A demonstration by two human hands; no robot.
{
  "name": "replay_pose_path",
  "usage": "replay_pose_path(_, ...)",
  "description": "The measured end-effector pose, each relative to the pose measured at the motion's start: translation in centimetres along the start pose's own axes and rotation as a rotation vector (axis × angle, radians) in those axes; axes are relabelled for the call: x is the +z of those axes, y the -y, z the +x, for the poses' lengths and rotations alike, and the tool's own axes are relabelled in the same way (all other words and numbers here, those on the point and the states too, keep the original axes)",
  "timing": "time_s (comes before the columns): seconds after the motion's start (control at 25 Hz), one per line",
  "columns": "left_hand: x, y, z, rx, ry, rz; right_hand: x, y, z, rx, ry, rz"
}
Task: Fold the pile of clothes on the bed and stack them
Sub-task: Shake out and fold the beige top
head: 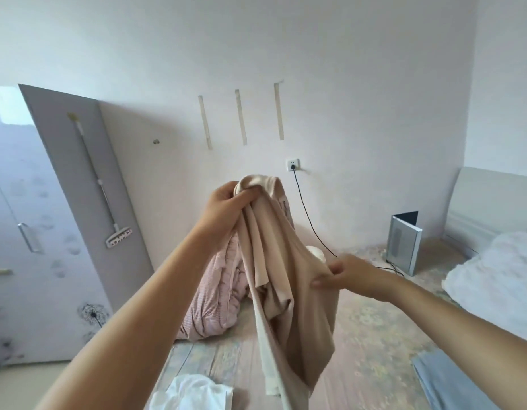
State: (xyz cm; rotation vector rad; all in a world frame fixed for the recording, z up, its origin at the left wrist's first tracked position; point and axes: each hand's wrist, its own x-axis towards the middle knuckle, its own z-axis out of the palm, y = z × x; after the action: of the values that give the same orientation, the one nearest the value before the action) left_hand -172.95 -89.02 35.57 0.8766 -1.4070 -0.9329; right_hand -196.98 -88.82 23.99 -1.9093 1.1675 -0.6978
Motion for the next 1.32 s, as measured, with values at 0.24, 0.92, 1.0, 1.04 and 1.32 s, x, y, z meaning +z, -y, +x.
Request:
replay_pose_path(0.24,-5.5,0.5,-0.2,-0.139,0.015,0.027,-7.1,4.1,-0.8,-0.014,-0.244,0.148)
replay_pose_path(0.92,-6.1,-2.2,0.4,-0.1,-0.21,0.079,-7.1,9.5,-1.3,-0.137,-0.144,0.585)
replay_pose_path(1.0,-5.5,-2.2,0.3,-0.106,-0.187,0.016,-7.0,9.4,-1.1,-0.126,-0.178,0.549)
replay_pose_path(1.04,-5.2,-2.2,0.3,-0.105,-0.175,0.004,-7.0,9.3,-1.0,-0.113,-0.216,0.494)
replay_pose_path(1.32,-3.3,-3.1,-0.3,-0.094,-0.07,-0.056,-7.1,9.1,-0.8,-0.136,-0.34,0.504)
